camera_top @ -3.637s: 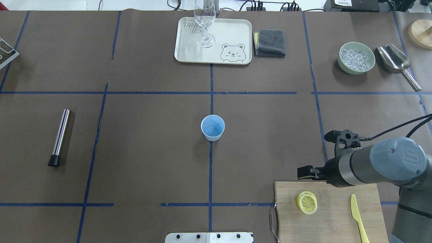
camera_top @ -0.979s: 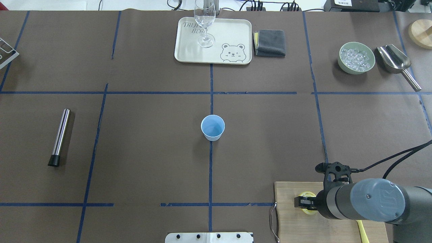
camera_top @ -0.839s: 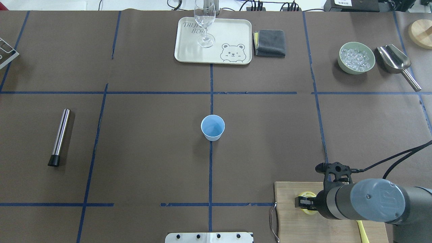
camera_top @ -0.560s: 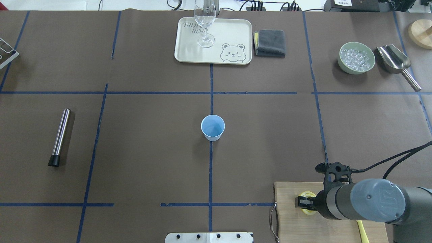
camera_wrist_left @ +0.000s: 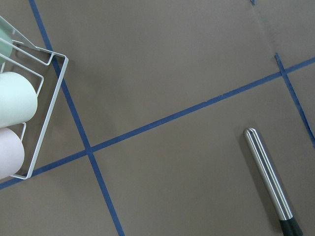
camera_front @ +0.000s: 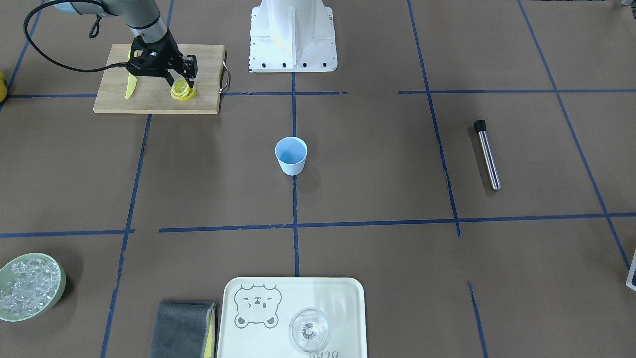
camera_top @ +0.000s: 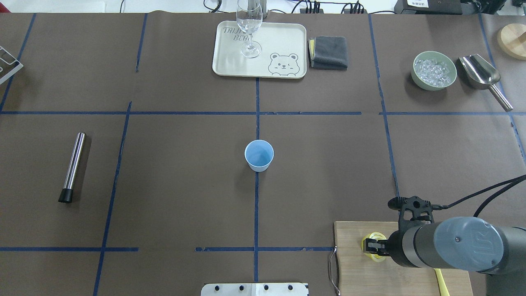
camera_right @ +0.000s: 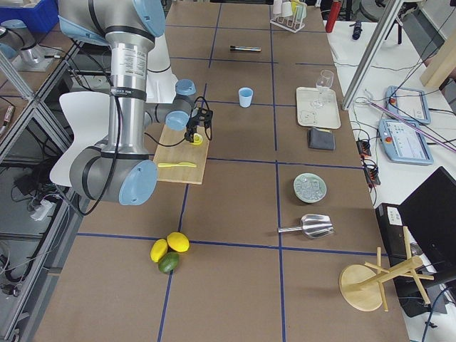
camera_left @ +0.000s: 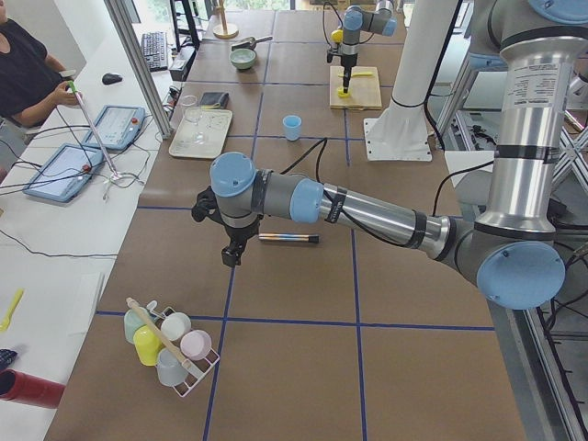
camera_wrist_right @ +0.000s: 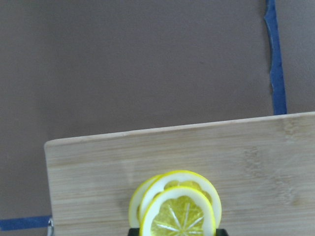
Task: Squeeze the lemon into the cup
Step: 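Close the right gripper on the lemon slice and lift it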
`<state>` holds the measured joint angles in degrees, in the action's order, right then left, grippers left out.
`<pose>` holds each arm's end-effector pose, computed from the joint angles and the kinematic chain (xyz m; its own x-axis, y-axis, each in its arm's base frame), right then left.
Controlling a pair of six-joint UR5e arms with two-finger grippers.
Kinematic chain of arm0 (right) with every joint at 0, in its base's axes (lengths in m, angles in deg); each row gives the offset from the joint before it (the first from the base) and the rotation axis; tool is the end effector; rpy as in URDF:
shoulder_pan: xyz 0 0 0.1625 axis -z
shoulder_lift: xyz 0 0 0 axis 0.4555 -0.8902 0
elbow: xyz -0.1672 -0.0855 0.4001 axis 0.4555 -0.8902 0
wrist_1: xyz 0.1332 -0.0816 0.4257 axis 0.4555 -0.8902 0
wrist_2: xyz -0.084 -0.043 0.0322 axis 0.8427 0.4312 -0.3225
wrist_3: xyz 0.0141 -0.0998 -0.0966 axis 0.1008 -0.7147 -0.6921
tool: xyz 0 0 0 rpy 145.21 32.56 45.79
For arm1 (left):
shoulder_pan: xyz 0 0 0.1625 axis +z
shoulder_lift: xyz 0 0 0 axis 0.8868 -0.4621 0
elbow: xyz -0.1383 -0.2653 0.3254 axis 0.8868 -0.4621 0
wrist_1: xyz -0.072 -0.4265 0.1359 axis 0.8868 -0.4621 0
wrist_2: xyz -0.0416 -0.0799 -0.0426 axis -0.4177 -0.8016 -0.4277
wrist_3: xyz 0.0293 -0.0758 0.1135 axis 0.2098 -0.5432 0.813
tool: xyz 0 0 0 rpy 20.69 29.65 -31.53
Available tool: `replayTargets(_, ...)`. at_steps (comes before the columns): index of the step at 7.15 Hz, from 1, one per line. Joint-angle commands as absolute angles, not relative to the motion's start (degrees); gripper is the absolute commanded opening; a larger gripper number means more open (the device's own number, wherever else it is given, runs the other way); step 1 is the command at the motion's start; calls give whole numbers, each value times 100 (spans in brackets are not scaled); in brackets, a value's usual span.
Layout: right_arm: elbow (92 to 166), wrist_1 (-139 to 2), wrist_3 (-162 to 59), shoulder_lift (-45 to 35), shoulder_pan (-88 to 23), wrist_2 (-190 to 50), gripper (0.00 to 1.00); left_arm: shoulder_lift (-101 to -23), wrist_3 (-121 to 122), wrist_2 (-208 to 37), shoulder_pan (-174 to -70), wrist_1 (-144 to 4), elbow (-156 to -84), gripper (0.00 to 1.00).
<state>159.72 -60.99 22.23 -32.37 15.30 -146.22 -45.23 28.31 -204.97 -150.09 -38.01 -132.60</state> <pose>-0.4680 -0.2110 0.4269 0.6599 0.1476 0.7367 -0.0923 0.9890 -0.1154 -0.0020 -0.5512 0.5522 0.5997 0.3821 -0.7031 -0.1788 0.9204 0.3478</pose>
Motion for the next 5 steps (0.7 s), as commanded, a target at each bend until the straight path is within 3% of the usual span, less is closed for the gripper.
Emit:
replayTargets(1,16077,-6101,2230,-3296,1523,-14622,57,-4523,2838,-20497,-15010,-3789,-13292,100)
replayTargets(5,16287,-6101,2221,-3340,1418,-14622,58,-4488,2838,-20506,-15019,-3772,-13362,100)
